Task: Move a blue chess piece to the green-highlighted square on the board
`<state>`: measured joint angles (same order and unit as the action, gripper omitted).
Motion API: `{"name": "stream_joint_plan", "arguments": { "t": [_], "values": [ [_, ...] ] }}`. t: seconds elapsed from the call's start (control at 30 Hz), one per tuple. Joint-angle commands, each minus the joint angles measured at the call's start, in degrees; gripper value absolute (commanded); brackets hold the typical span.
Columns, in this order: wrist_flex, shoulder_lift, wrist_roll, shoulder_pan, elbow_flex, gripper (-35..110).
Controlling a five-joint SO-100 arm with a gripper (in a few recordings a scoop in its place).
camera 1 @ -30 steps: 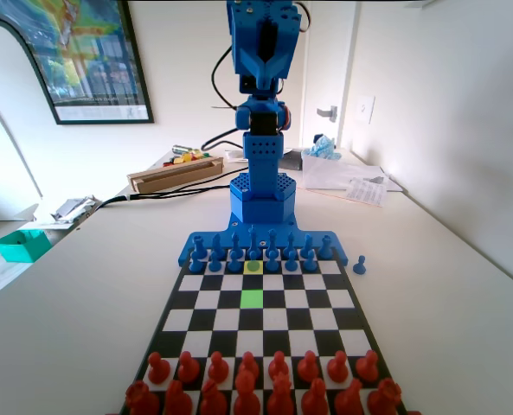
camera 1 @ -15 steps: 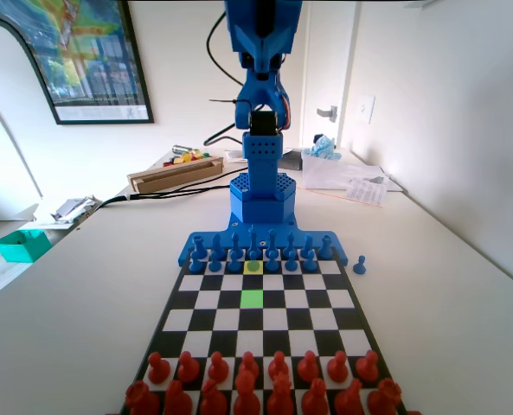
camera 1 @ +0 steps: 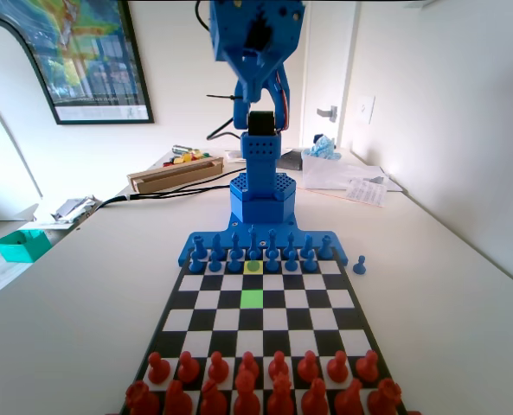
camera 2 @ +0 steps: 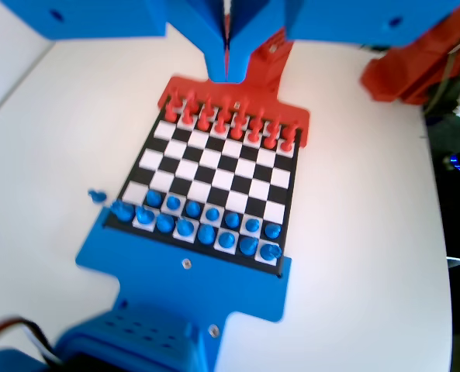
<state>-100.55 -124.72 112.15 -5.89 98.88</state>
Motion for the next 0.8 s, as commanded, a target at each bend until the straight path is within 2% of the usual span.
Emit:
{"name": "stream_joint_plan", "arguments": {
  "t": [0.0,0.4,0.77],
  "values": [
    [-0.8,4.1,7.7,-2.3,-3.3,1],
    [2.5,15.6,21.3,-7.7,-1.9,1],
    [14.2,26.5,23.3,-14.2,5.1,2]
  ]
}}
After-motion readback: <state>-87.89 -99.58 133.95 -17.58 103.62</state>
